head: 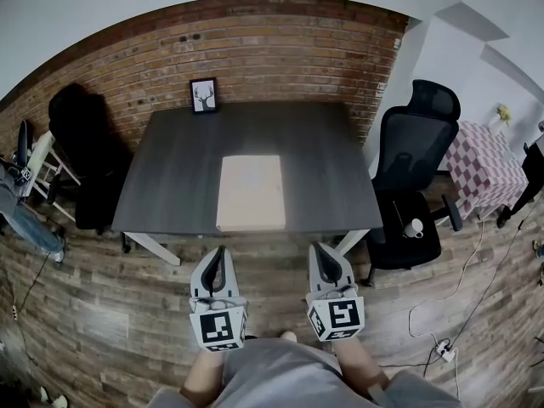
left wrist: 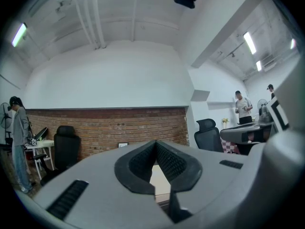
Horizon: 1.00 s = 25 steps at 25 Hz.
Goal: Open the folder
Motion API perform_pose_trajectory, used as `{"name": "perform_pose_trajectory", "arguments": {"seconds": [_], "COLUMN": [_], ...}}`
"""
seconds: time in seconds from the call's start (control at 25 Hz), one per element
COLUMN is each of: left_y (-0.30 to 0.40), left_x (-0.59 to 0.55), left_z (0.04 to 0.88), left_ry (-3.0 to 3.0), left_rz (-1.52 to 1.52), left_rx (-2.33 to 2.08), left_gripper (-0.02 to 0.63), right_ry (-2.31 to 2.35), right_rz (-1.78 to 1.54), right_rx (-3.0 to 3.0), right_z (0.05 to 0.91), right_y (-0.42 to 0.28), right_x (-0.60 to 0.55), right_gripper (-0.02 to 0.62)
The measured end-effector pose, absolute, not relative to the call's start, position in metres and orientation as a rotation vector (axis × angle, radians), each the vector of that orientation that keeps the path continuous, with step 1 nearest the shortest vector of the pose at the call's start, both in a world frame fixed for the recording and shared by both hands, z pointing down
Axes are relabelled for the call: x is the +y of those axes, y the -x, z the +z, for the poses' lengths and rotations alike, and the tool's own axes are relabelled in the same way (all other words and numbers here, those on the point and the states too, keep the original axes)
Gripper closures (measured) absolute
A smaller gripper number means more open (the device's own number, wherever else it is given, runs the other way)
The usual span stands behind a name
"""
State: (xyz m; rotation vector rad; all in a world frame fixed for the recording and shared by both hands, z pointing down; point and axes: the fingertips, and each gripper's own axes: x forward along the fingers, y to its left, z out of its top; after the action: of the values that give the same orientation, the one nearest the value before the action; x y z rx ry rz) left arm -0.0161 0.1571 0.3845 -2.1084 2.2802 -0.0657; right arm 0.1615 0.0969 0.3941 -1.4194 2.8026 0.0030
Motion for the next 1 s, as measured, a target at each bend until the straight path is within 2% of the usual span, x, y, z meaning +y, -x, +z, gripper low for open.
{"name": "perform_pose_trajectory", "arguments": {"seconds": [0.56,1.0], "left_y": [-0.010,-0.001], "left_x": [0.151,0.079], "left_z": [0.396,0.409], "left_ry": [2.101,2.163], "left_rz": [-0.120,-0.111], "left_rx": [2.298,2.260], "left_gripper": [0.603,0.603], "right_ry": [1.390,1.446], "right_rz": [-0.061,-0.049], "right_rx": [2.840,2.850], "right_z": [0.413,0.423], "right_y": [-0.184,-0.174], "right_x": [0.088,0.026], "right_gripper": [0.597,0.597]}}
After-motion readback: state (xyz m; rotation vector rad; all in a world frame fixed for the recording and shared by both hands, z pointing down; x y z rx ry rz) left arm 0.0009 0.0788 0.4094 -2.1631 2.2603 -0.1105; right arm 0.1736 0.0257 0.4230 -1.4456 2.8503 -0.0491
